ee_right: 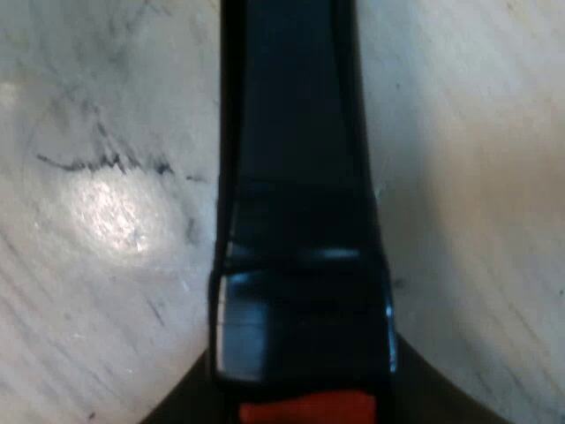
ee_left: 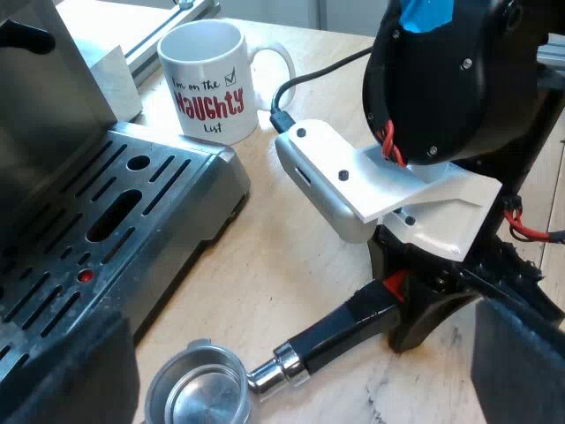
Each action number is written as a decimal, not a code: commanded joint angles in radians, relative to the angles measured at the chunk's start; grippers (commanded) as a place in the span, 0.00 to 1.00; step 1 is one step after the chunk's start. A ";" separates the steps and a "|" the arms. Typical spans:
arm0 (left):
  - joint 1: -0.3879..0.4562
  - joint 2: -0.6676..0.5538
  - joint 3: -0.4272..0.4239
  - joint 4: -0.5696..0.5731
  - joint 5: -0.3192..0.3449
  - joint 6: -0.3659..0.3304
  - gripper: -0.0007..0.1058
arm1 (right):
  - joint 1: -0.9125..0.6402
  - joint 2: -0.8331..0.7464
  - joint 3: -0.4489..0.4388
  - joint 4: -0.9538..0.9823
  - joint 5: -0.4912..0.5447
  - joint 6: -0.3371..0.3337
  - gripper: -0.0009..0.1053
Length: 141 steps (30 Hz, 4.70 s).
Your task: Grind coffee beans and then tamp
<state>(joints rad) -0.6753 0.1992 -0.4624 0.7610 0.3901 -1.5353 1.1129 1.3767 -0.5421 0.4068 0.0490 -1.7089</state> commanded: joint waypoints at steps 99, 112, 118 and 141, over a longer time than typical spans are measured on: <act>0.400 0.146 -0.122 0.267 -0.237 -0.210 0.74 | -0.002 -0.412 0.042 -0.395 -0.101 -0.161 0.69; 0.406 0.267 -0.122 0.232 -0.270 -0.164 0.74 | -0.002 -0.414 0.208 -0.565 -0.099 -0.243 0.69; 0.406 0.267 -0.122 0.226 -0.279 -0.121 0.74 | -0.002 -0.414 0.264 -0.638 -0.099 -0.241 0.69; 0.406 0.585 -0.122 0.153 -0.310 -0.113 0.74 | -0.002 -0.232 0.277 -0.927 -0.099 -0.170 0.69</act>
<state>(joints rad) -0.2684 0.7845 -0.5833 0.9187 0.0961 -1.6459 1.1110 1.1478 -0.2643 -0.5055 -0.0396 -1.8767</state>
